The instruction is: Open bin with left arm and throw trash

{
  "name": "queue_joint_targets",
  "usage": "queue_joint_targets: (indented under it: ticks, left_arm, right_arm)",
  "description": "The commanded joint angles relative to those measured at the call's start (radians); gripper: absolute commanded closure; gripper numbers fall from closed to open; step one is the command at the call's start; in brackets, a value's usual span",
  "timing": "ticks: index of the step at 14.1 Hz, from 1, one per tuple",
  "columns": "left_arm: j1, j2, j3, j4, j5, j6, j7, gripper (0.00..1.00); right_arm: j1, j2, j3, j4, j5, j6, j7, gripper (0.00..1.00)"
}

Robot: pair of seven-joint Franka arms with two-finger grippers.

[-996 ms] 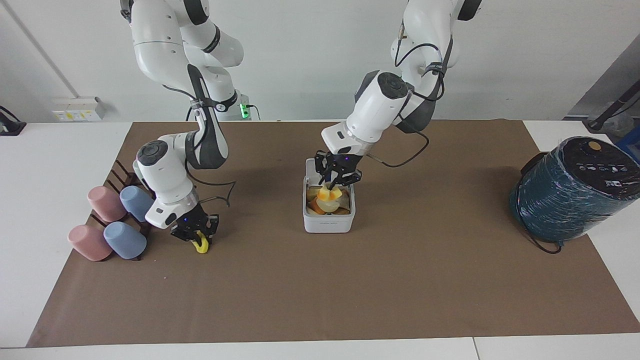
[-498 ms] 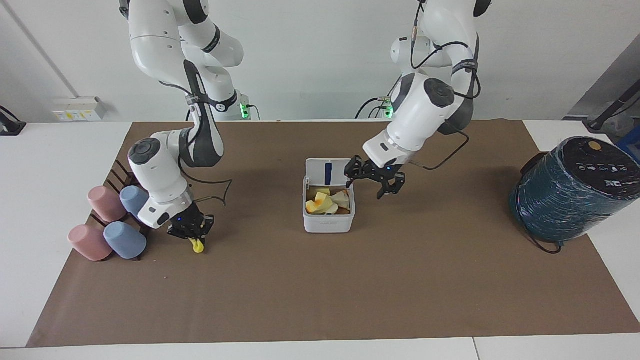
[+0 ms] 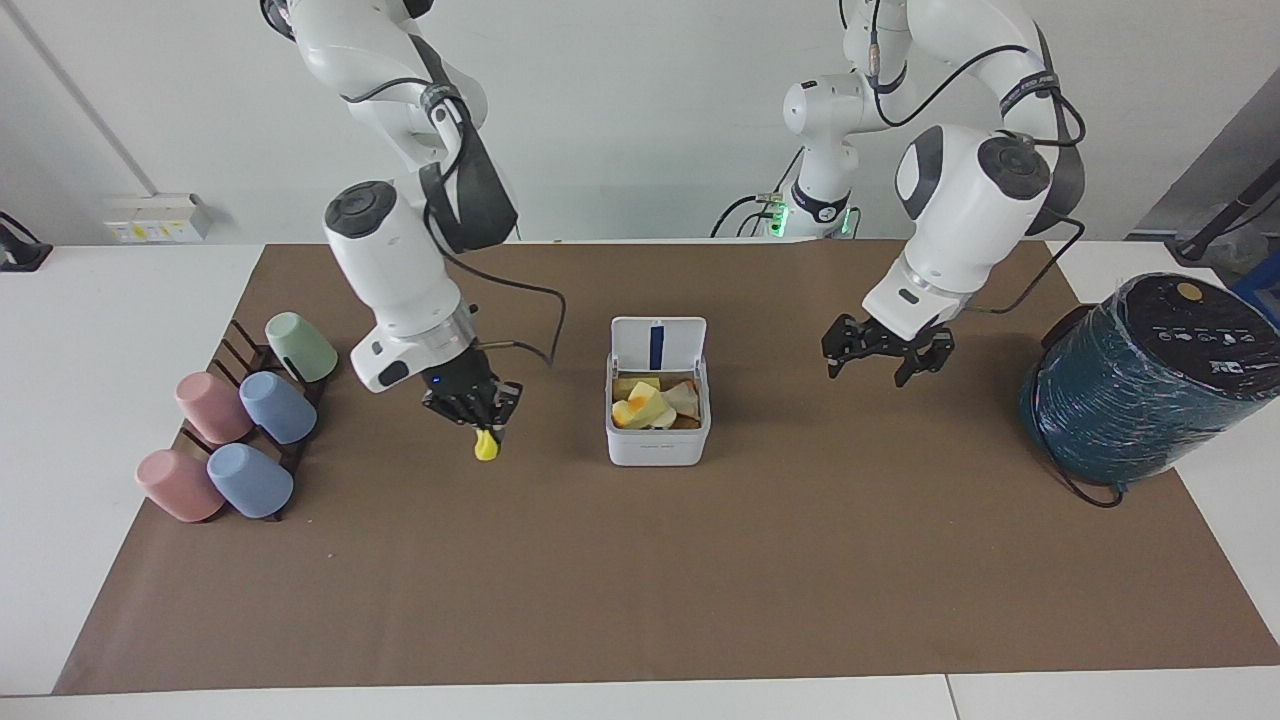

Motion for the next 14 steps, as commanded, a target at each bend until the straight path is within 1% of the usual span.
queue_joint_targets:
  ticks: [1,2,4,5,6,8,11,14]
  left_arm:
    - [0.039,-0.068,-0.002,0.023,0.025,-0.081,0.001,0.00]
    - [0.052,-0.070,-0.003,0.068,0.029,-0.134,0.000,0.00]
    - [0.042,-0.072,-0.009,0.149,0.065,-0.260,-0.002,0.00]
    - [0.039,-0.087,-0.016,0.156,0.064,-0.291,-0.004,0.00]
    - [0.037,-0.107,-0.017,0.150,0.064,-0.296,-0.004,0.00]
    - [0.037,-0.130,-0.017,0.149,0.064,-0.323,-0.004,0.00]
    - [0.039,-0.142,-0.013,0.146,0.062,-0.354,-0.004,0.00]
    - [0.040,-0.141,-0.006,0.140,0.062,-0.319,-0.007,0.00]
  right_arm:
    - [0.075,0.036,0.025,0.011,-0.003,0.091,0.175,1.00]
    - [0.099,0.034,0.025,0.009,-0.003,0.116,0.227,1.00]
    - [0.138,0.037,0.026,0.009,-0.005,0.127,0.280,1.00]
    - [0.164,0.040,0.025,0.006,-0.003,0.148,0.298,1.00]
    - [0.175,0.043,0.025,-0.001,-0.003,0.171,0.315,1.00]
    - [0.199,0.056,0.025,-0.005,-0.003,0.173,0.337,1.00]
    - [0.216,0.057,0.026,-0.020,-0.003,0.173,0.343,1.00]
    - [0.238,0.063,0.026,-0.026,-0.003,0.190,0.377,0.97]
